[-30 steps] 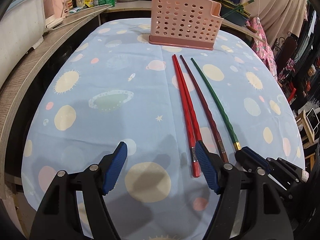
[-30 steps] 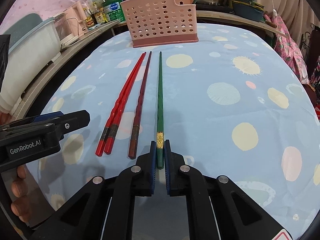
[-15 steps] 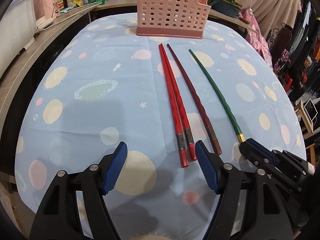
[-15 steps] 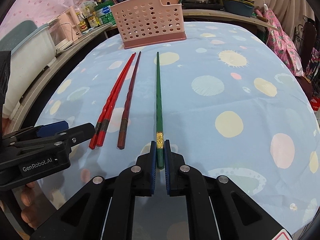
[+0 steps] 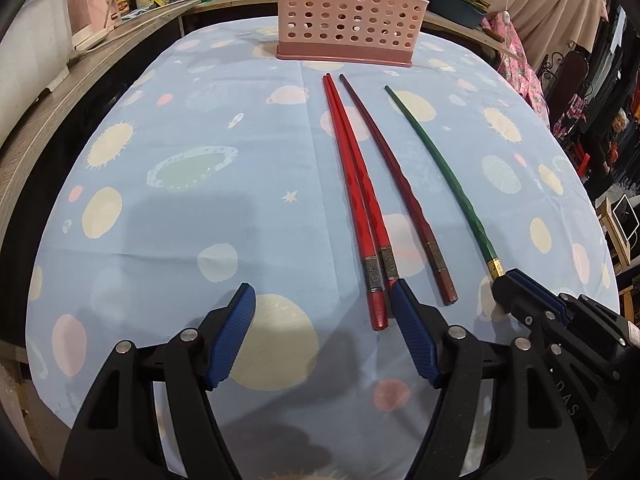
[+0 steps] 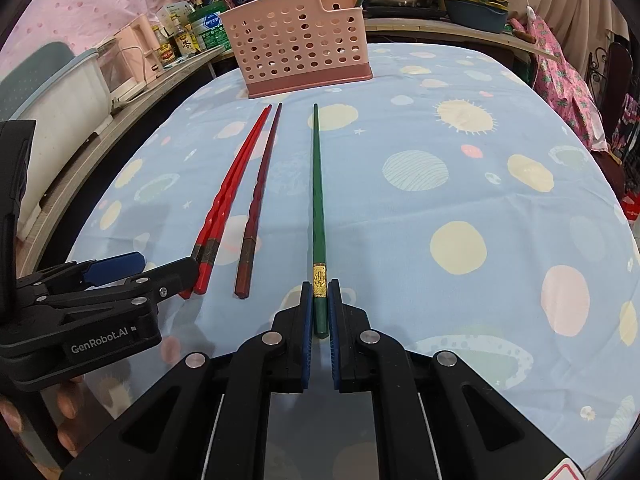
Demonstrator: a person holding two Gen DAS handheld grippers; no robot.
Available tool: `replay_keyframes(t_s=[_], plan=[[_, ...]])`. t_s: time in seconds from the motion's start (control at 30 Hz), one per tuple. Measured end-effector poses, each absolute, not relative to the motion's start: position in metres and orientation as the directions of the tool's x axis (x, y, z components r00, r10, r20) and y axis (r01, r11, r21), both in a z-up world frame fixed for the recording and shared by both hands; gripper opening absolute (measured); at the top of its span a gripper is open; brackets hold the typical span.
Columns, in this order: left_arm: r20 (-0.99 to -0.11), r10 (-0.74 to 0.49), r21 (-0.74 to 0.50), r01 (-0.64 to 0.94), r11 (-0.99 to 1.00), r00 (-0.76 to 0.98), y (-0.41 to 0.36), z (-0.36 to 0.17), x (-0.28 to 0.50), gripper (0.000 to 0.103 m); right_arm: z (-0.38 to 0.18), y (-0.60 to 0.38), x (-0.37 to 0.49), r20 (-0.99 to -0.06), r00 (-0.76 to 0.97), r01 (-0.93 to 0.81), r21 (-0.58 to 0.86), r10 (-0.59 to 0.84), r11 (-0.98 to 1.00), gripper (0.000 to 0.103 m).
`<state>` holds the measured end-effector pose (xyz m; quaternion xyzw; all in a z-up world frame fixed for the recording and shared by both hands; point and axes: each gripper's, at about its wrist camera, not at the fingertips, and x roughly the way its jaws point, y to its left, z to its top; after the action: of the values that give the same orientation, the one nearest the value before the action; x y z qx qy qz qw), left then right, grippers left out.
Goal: Organize utensils
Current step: 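Grasp the green chopstick with the right tool while the left tool grasps a red chopstick, then lift both held chopsticks and carry them over the pink basket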
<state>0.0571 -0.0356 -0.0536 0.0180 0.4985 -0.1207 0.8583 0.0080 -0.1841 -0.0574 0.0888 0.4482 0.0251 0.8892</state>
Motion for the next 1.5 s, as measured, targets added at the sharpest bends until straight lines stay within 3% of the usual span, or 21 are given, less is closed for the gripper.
replay_keyframes(t_s=[0.37,0.6,1.13,1.5], plan=[[-0.86,-0.143,-0.034,0.225,0.974,0.49,-0.04,-0.055,0.055,0.056,-0.058,-0.184,0.008,-0.792,0.597,0.035,0.185,0.128,0.982,0.007],[-0.863,-0.2,-0.088,0.251,0.964,0.464,-0.038,-0.052,0.056,0.007,-0.056,-0.185,0.006,-0.79,0.598,0.034,0.192,0.134,0.981,0.007],[-0.804,-0.311,-0.223,0.229,0.948,0.506,-0.022,0.012,0.063,0.007,0.026,-0.214,0.005,-0.67,0.725,0.055,0.289,0.161,0.956,0.007],[-0.711,-0.318,-0.222,0.229,0.948,0.627,-0.016,0.082,0.087,0.008,0.092,-0.234,0.023,-0.548,0.826,0.048,0.304,0.133,0.952,0.007]])
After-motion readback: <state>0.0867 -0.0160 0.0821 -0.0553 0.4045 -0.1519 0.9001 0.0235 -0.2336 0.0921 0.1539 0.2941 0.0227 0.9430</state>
